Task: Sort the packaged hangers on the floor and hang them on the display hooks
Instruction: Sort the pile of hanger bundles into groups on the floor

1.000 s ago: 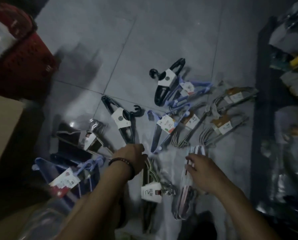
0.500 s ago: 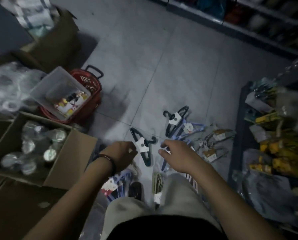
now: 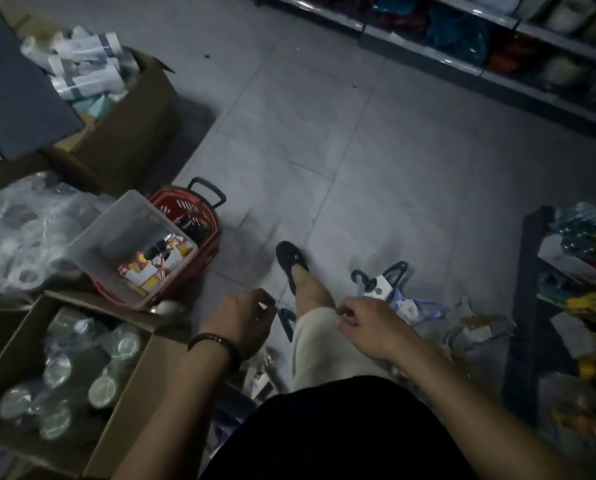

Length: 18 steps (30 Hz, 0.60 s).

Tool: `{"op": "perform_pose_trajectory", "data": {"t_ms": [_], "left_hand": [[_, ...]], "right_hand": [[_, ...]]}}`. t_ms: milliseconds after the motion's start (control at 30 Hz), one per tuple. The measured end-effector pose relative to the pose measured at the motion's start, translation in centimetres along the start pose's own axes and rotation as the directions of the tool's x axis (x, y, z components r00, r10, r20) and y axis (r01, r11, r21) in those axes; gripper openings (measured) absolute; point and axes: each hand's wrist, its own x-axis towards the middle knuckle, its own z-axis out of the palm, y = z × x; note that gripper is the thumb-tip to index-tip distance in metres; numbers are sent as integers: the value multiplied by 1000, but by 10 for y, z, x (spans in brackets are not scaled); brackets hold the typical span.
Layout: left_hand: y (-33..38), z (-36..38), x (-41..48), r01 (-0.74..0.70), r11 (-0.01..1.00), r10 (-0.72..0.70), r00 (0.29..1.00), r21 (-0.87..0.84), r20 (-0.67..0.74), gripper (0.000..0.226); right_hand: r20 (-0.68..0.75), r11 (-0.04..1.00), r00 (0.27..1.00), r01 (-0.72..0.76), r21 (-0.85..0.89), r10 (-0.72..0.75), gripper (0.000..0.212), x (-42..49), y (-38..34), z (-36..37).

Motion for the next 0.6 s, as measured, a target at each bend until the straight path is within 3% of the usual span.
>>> {"op": "perform_pose_trajectory", "data": {"t_ms": [100,233,433,600], "left_hand": [[12,-61,105,38,998,-34,997,56,-73,26],[61,-159,222,41,980,-44,999,197,8,31],[137,-276,328,-59,967,53,998,249,31,27],[182,-325,400,-169,945,147,984,281,97,25]], "right_hand": [[52,999,998,31,12,-32,33,114,-13,-44],[90,999,996,14,37,-17,39,232,-48,-138],[24,983,998,49,177,-54,45,316,-85,-275],[-20,973,1000,-11,231,16,42,354,-58,-354]]}}
